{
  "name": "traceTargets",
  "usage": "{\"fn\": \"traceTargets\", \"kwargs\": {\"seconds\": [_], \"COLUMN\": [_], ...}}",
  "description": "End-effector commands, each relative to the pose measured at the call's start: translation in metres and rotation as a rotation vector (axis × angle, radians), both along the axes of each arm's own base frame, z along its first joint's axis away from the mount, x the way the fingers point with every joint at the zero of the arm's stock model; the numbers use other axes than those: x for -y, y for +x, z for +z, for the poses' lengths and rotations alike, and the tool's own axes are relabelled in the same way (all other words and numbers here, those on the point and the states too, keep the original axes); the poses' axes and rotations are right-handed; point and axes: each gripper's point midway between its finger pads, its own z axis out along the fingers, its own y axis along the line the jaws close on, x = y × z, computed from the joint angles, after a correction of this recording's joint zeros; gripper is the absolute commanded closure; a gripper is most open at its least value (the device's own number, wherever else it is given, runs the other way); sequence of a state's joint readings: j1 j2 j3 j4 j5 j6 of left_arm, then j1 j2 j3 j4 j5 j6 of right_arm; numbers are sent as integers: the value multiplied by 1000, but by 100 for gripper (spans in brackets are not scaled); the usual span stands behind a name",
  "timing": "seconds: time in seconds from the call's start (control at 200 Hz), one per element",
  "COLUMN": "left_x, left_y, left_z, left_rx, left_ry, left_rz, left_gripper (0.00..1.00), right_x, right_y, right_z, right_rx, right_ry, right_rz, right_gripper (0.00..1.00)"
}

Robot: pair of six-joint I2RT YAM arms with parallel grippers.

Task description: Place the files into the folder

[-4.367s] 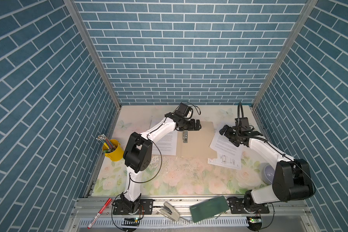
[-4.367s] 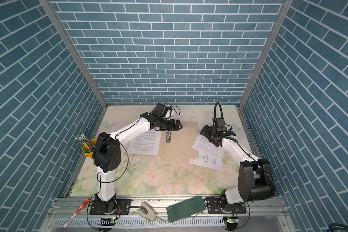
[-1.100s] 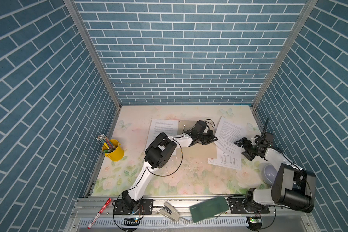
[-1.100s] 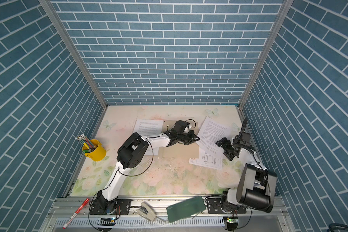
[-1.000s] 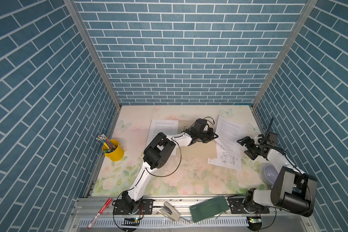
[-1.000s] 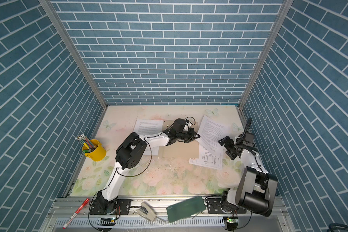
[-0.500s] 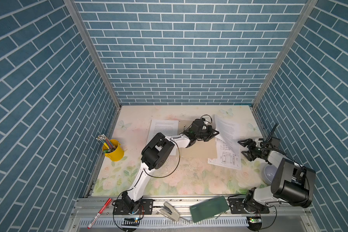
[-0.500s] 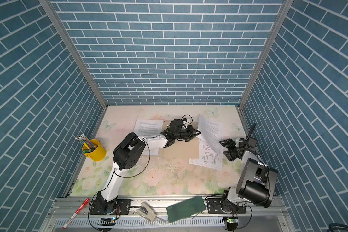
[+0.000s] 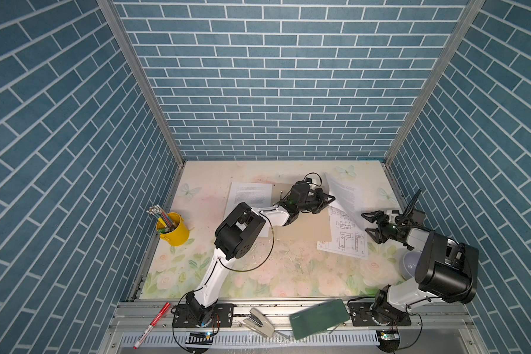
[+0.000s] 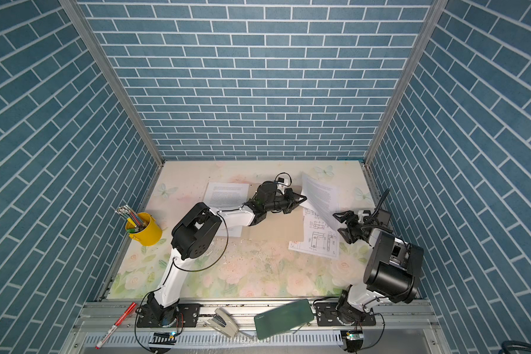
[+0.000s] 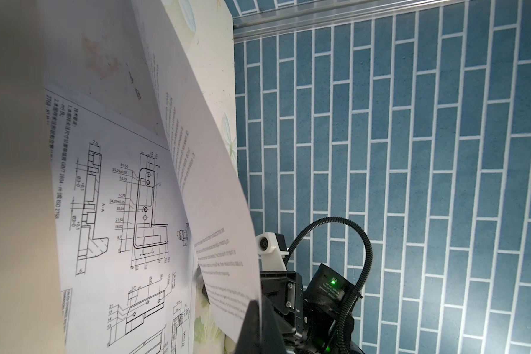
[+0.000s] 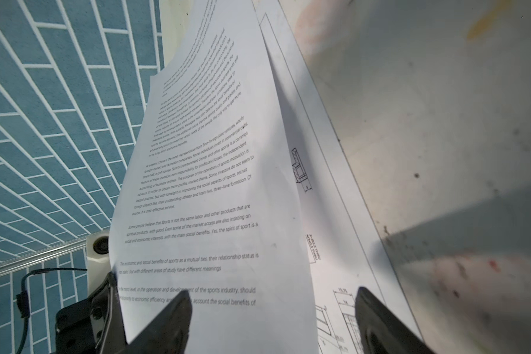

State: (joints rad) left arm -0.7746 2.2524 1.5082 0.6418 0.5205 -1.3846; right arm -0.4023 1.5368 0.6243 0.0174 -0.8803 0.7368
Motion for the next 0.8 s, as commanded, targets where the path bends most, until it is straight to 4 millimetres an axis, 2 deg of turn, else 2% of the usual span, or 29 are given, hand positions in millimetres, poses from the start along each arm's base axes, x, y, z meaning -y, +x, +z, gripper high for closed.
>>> {"fn": "traceTargets", "kwargs": {"seconds": [0.0,0.465,0.795], "left_x": [-5,-1,3], "left_y": [1,-1,-6], "left_z": [38,58,60], "left_rx": [58,71,82], "left_ry": [-70,-139,-170], "left_rz": [16,18,-3], "left_gripper": [100,100,100], "right_x": [-2,-2,-12], "right_y": [3,21,34], "right_z": [1,5,3], "right_rx": [23,64,53], "right_ry": [40,132,212], "right_rz": [-2,-35,-51], "right_gripper": [17,18,22]}}
